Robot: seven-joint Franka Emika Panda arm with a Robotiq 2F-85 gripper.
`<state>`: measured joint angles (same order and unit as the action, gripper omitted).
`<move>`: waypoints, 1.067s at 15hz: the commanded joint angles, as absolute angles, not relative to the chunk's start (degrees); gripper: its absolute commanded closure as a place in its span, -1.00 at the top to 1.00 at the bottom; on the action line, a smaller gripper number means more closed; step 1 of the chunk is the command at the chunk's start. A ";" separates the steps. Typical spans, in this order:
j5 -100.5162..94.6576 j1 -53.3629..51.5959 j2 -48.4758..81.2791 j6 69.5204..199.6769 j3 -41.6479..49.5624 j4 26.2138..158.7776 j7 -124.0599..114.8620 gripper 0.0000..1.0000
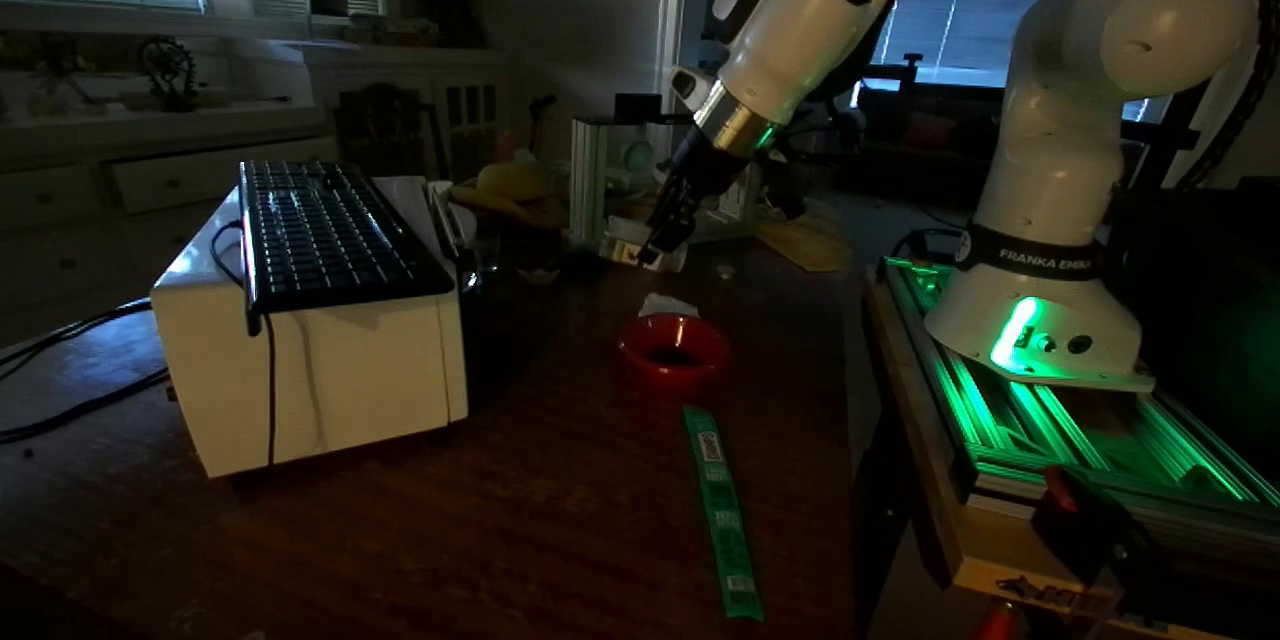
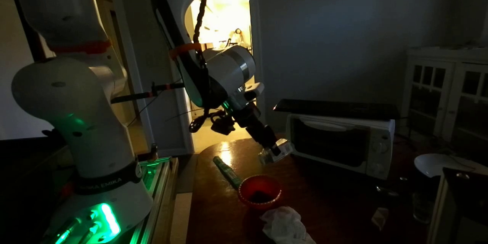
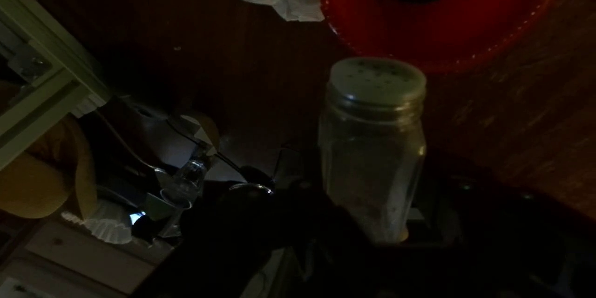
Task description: Spray some salt contents into the red bowl
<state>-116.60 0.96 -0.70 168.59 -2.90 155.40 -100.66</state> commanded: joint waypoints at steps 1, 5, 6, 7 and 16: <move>-111.93 3.47 0.41 174.97 -0.35 153.53 -90.21 -0.52; -103.13 4.70 4.49 180.25 1.56 151.63 -80.27 -0.52; -100.24 4.77 6.16 181.72 1.80 151.15 -77.63 -0.52; -96.91 4.57 7.65 182.37 1.91 151.09 -75.13 -0.52; -91.06 4.17 8.69 180.92 1.44 152.16 -72.03 -0.02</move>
<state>-91.06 4.17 8.69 180.92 1.44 152.16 -72.03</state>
